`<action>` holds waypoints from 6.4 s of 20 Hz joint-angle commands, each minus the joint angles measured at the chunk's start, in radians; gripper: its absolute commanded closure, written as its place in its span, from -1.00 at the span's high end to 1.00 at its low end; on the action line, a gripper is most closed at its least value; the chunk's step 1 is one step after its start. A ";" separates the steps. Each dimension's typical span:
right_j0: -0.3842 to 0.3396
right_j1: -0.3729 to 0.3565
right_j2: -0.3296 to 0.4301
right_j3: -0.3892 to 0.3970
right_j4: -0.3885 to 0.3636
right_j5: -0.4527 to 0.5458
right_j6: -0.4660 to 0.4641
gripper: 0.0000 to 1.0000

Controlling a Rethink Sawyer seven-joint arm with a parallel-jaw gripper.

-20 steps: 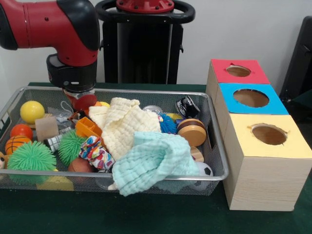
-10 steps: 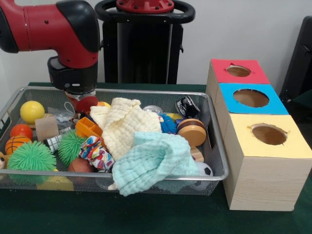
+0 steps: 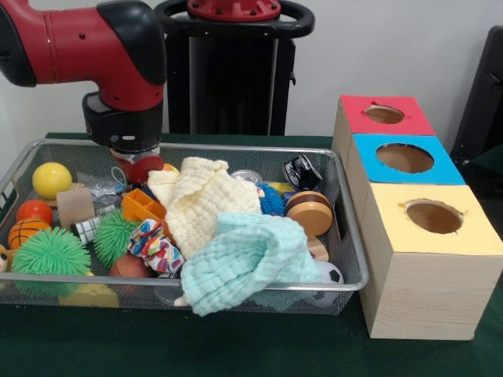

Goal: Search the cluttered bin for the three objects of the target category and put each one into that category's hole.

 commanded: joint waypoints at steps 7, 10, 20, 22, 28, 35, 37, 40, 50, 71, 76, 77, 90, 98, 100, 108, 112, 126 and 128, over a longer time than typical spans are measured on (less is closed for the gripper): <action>-0.021 -0.069 0.055 0.035 0.025 -0.072 -0.108 -1.00; -0.072 -0.180 0.116 0.074 0.137 0.015 -0.180 -1.00; -0.158 -0.259 0.231 0.105 0.450 0.147 -0.099 -1.00; -0.185 -0.185 0.249 0.121 0.513 0.082 -0.022 -1.00; -0.242 -0.014 0.267 0.159 0.620 -0.031 0.041 -1.00; -0.218 0.050 0.229 0.173 0.546 -0.170 0.087 -1.00; -0.196 0.054 0.205 0.169 0.515 -0.200 0.103 -1.00; -0.168 0.052 0.178 0.161 0.476 -0.230 0.117 -1.00; -0.142 0.021 0.157 0.172 0.458 -0.282 0.131 1.00; -0.164 -0.216 0.157 0.194 0.382 -0.165 0.025 1.00; -0.148 -0.227 0.144 0.190 0.382 -0.158 0.039 1.00; -0.146 -0.232 0.145 0.193 0.386 -0.156 0.043 1.00; 0.083 -0.219 -0.133 0.080 0.068 -0.095 0.120 1.00; 0.180 -0.218 -0.229 0.030 -0.081 -0.095 0.095 1.00; 0.200 -0.232 -0.246 0.029 -0.103 -0.097 0.092 1.00; 0.220 -0.247 -0.281 0.035 -0.082 -0.120 0.073 1.00; 0.187 -0.246 -0.263 0.043 -0.045 -0.146 0.029 1.00; 0.123 -0.151 -0.218 0.029 -0.017 -0.177 -0.011 1.00; 0.111 -0.111 -0.212 0.002 -0.024 -0.194 -0.012 1.00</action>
